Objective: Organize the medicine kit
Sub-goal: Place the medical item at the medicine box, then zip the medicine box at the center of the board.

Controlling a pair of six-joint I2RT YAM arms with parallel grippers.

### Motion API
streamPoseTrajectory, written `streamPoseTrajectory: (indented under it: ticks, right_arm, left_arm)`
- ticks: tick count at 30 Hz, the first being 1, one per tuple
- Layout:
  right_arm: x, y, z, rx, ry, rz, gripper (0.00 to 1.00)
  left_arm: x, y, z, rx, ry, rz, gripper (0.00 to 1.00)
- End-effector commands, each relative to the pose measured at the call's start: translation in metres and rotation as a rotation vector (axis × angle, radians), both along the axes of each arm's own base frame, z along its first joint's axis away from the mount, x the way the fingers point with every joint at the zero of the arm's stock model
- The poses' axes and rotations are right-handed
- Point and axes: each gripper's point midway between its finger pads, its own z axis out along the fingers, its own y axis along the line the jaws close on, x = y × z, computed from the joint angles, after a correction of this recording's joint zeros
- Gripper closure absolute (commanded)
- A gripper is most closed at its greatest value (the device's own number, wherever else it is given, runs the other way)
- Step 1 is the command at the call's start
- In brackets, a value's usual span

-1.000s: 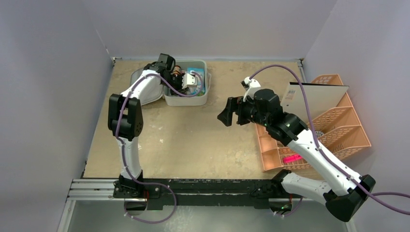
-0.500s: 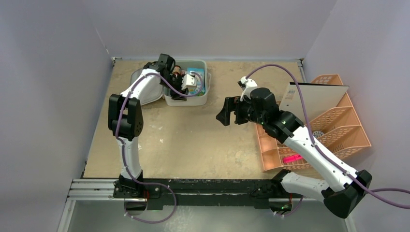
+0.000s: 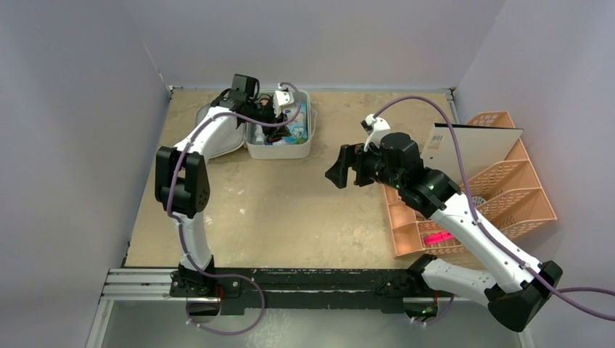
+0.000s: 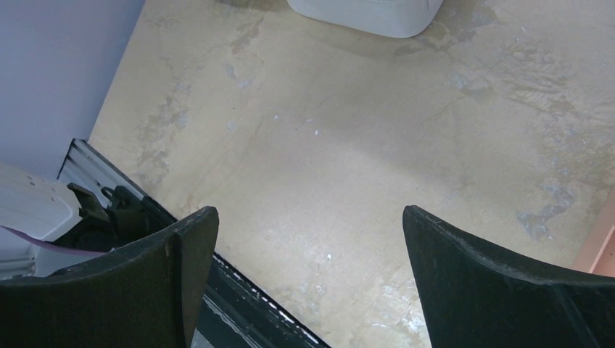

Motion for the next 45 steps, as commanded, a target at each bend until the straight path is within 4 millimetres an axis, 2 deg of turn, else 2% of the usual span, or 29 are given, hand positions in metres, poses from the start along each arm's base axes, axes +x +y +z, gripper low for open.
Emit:
streamPoseTrajectory:
  ticks: [1,3,5,7,14,17,19,23,27,31,36,40,45]
  right_arm:
    - [0.002,-0.003,0.017,0.035,-0.063,-0.011,0.01]
    - [0.003,-0.005,0.022,0.04,-0.079,-0.024,0.01]
    - [0.001,-0.007,0.023,0.044,-0.085,-0.026,0.01]
    - [0.0,-0.009,0.024,0.049,-0.09,-0.031,0.01]
    - [0.0,-0.009,0.025,0.048,-0.091,-0.032,0.01]
    - [0.001,-0.007,0.023,0.045,-0.083,-0.03,0.01]
    - [0.002,-0.007,0.021,0.044,-0.08,-0.029,0.01]
    - [0.004,-0.005,0.02,0.043,-0.077,-0.027,0.01]
    - [0.004,-0.004,0.02,0.041,-0.072,-0.023,0.01]
    - [0.004,-0.003,0.018,0.042,-0.071,-0.022,0.01]
    - [0.004,-0.002,0.019,0.05,-0.077,-0.02,0.01]
    - [0.003,-0.002,0.02,0.056,-0.078,-0.018,0.01]
    - [0.002,-0.001,0.018,0.07,-0.077,-0.014,0.01]
  left_arm:
    - [0.008,-0.024,0.046,-0.221,0.051,0.104,0.58]
    - [0.014,-0.026,0.039,-0.243,0.101,0.148,0.64]
    - [0.023,-0.028,0.028,-0.251,0.141,0.193,0.74]
    - [0.028,-0.033,0.02,-0.276,0.202,0.224,0.79]
    - [0.036,-0.047,-0.008,-0.266,0.262,0.256,0.82]
    - [0.045,-0.046,-0.019,-0.256,0.276,0.314,0.91]
    - [0.048,-0.047,-0.027,-0.254,0.295,0.335,0.94]
    - [0.042,-0.053,-0.04,-0.244,0.335,0.319,0.96]
    - [0.036,-0.057,-0.046,-0.222,0.351,0.297,0.97]
    - [0.026,-0.066,-0.037,-0.254,0.373,0.237,1.0]
    - [0.019,-0.07,-0.005,-0.303,0.385,0.21,1.0]
    - [0.026,-0.06,0.031,-0.291,0.369,0.314,0.82]
    - [0.029,-0.034,0.058,-0.242,0.317,0.465,0.67]
